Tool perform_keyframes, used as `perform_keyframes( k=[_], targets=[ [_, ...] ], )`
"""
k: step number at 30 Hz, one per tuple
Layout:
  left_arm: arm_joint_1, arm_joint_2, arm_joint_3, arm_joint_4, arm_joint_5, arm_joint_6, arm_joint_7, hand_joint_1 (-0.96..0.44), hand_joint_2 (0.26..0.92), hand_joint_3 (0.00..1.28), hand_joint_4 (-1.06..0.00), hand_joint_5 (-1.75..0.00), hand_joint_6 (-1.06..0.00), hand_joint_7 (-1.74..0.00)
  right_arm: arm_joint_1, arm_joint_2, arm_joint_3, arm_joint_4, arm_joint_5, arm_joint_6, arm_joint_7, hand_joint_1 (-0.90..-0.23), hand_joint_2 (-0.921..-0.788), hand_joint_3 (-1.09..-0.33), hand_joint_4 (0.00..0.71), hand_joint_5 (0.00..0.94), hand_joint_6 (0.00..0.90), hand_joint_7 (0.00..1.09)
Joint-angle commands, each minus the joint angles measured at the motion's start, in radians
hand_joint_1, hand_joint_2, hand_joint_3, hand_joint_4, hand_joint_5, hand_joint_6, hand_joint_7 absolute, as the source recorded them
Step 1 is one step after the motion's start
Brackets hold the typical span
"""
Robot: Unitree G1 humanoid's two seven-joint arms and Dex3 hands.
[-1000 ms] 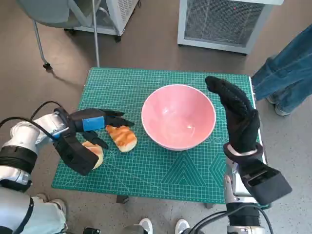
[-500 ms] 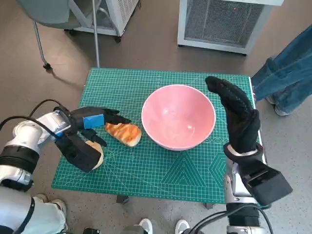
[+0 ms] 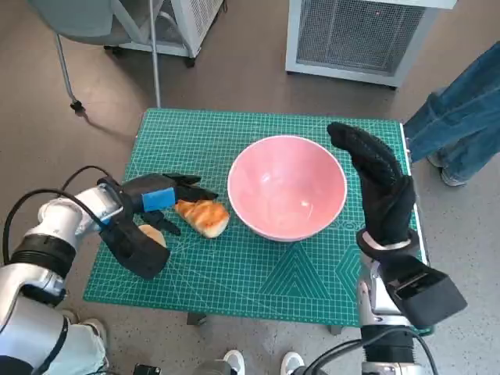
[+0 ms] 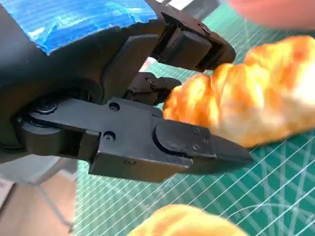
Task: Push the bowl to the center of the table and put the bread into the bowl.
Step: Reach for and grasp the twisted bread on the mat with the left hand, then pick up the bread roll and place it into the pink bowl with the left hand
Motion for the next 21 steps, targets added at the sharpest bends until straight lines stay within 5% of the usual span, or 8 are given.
perform_keyframes(
  k=[1,7,21],
  targets=[
    [-0.006,-0.016,-0.028,0.040,0.016,-0.037,0.073,-0.09,0.912,0.16,-0.61,-0.85,-0.54,-1.21,0.026,0.006,-0.001,0.002,0.020,0.014,0.011,-0.654,-0.921,-0.793,0.215,0.001,-0.001,0.64],
    [0.005,-0.032,-0.048,0.076,0.025,-0.016,0.150,-0.01,0.920,0.17,-0.57,-1.16,-0.54,-1.34,0.026,0.007,-0.002,0.005,0.025,0.014,0.013,-0.652,-0.921,-0.795,0.214,0.001,-0.001,0.64],
    [0.015,-0.066,-0.112,0.120,0.045,0.074,0.190,0.00,0.920,0.10,-0.64,-1.16,-0.62,-1.24,0.022,0.008,0.000,0.013,0.028,0.015,0.015,-0.643,-0.921,-0.791,0.217,0.002,-0.001,0.64]
  ],
)
